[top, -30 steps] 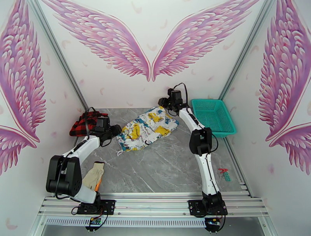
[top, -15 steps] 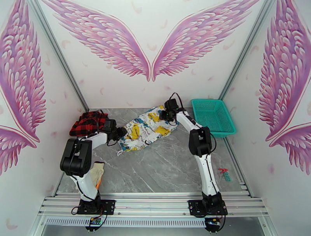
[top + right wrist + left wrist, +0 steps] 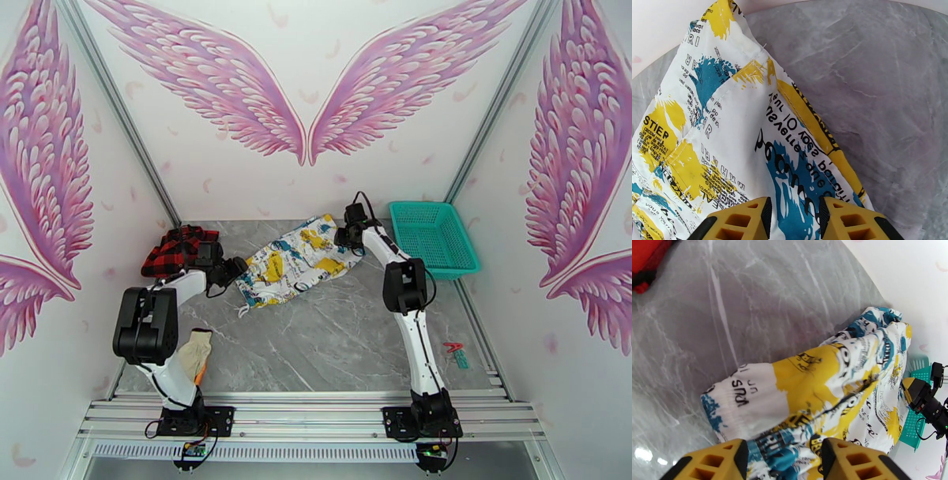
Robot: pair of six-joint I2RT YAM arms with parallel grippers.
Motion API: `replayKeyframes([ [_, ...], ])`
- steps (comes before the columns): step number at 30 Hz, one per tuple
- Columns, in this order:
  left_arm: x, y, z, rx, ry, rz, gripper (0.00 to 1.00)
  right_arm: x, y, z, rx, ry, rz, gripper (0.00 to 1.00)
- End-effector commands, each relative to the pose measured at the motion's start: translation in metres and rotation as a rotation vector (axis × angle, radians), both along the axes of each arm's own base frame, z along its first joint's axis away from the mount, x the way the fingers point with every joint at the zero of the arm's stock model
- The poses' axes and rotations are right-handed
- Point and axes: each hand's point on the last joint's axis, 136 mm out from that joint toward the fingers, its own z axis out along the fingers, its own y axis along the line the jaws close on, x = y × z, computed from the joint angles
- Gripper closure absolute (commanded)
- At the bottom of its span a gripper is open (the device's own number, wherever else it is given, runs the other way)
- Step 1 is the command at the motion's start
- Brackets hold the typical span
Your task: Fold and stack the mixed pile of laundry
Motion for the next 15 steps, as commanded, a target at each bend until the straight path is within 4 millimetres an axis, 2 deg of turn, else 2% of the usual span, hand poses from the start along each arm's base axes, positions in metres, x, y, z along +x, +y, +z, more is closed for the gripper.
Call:
replayKeyframes([
  [1, -0.015, -0.016, 0.042, 0.052, -0.056, -0.09, 0.42, -0.011, -0.001, 0.079, 0.052, -0.088, 0.008, 0.57],
  [2, -0.02, -0.024, 0.044, 0.058, -0.053, -0.118, 0.42, -0.017, -0.004, 0.088, 0.064, -0.095, -0.007, 0.55],
  [4, -0.028, -0.038, 0.045, 0.063, -0.049, -0.154, 0.42, -0.032, -0.016, 0.089, 0.076, -0.082, -0.047, 0.54],
  [9, -0.035, -0.063, 0.026, 0.029, -0.024, -0.21, 0.42, -0.068, -0.059, 0.054, 0.159, 0.01, -0.188, 0.48],
  [11, -0.035, -0.07, 0.015, 0.003, -0.011, -0.224, 0.42, -0.068, -0.059, 0.042, 0.23, 0.029, -0.185, 0.48],
  [15, -0.033, -0.062, -0.02, 0.051, 0.037, -0.205, 0.45, -0.057, -0.042, 0.022, 0.339, 0.056, -0.137, 0.47],
])
